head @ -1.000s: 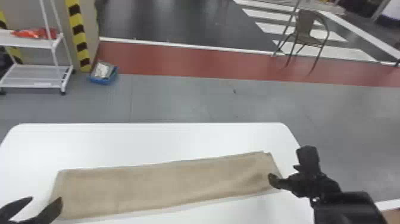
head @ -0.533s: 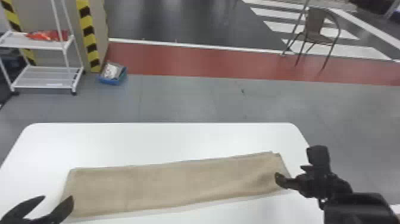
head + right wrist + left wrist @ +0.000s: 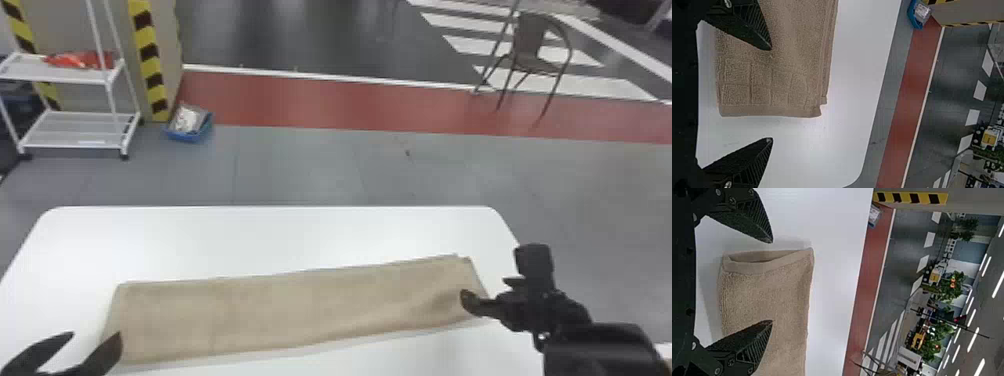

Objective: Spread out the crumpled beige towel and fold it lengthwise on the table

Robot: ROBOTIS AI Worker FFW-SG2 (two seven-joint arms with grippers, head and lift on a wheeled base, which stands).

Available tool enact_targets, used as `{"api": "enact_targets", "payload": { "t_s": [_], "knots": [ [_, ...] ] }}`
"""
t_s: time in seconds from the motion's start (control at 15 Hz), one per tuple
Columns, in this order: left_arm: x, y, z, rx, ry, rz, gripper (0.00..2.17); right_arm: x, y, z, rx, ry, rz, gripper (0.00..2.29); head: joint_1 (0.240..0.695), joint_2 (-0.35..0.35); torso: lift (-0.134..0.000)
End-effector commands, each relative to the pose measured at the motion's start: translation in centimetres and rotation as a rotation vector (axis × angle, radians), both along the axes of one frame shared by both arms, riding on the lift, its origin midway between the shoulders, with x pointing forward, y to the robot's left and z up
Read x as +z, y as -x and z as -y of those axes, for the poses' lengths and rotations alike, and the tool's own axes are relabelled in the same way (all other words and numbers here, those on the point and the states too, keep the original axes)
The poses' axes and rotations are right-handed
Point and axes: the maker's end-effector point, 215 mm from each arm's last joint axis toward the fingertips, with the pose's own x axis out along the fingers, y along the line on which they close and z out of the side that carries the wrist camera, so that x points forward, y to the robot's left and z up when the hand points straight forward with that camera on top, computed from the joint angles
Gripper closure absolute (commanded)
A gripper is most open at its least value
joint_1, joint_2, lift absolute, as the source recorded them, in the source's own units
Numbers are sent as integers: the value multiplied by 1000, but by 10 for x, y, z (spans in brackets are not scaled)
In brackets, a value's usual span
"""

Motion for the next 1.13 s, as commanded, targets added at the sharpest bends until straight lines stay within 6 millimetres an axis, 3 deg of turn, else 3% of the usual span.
{"api": "enact_targets", "payload": {
  "t_s": [0.0, 1.07],
  "knots": [
    [-1, 2, 0, 0, 0, -3, 178, 0, 0, 0, 0, -3, 0, 56, 695, -208, 0],
    [-1, 8, -1, -3, -5, -6, 181, -1, 4, -1, -4, -8, -8, 60, 695, -207, 0]
  ]
}}
